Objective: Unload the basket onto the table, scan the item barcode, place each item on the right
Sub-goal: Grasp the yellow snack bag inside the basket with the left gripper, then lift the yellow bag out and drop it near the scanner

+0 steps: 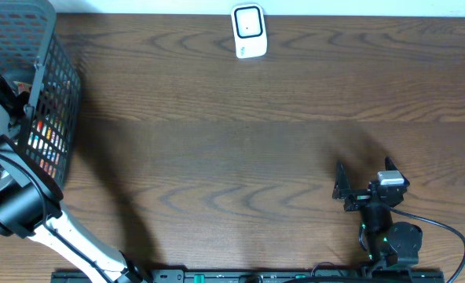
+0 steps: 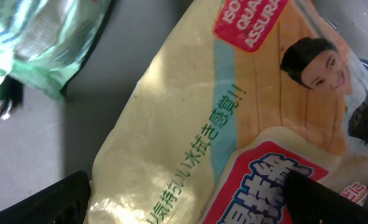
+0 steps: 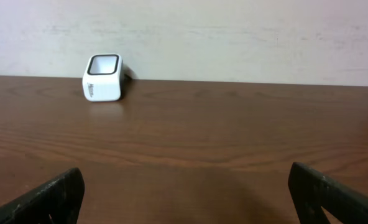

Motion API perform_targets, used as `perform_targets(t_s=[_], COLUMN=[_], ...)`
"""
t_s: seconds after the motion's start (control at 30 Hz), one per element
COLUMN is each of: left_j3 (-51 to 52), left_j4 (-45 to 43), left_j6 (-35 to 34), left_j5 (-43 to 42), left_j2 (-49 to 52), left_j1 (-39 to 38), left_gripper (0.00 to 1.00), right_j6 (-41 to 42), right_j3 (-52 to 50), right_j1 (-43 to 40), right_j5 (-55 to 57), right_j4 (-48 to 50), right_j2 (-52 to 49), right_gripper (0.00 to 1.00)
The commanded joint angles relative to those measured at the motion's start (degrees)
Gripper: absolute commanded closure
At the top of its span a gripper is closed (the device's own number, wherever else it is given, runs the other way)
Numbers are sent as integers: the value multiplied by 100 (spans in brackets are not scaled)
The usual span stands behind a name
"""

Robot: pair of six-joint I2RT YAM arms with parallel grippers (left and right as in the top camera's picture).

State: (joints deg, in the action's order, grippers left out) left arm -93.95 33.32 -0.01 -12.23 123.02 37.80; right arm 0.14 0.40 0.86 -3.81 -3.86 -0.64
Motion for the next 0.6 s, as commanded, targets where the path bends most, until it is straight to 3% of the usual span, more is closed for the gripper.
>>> perform_targets(t_s=[0.0,0.17,0.23,0.3,0.37,0.4,0.43,0.57], left_j3=[-24,2,4,4,2,-2,-9,-101], left_j4=[74,337,490,577,654,656,660,675], left_j6=[151,153,155,166,177,175,173,81], left_j5=[-63,-63,-61,-61,-63,-63,-63,-81], left_j2=[361,627,800,901,922,905,881,503], left_j1=[-11,-11,-11,-11,-11,-11,-11,-9], left_gripper=[1,2,18,40,75,87,92,93], right_j6=[-66,-66,-66,-66,-66,-66,-66,-66], right_j3=[-7,-7,-7,-7,-7,-7,-7,-7], right_j1=[-44,-44,-44,-44,-44,-44,-44,-44], right_j5=[24,24,24,24,24,24,24,24], right_j4=[-24,-24,-24,-24,-24,-24,-24,-24], right_j2=[33,33,33,33,33,33,33,33], right_gripper=[1,1,1,1,1,1,1,1])
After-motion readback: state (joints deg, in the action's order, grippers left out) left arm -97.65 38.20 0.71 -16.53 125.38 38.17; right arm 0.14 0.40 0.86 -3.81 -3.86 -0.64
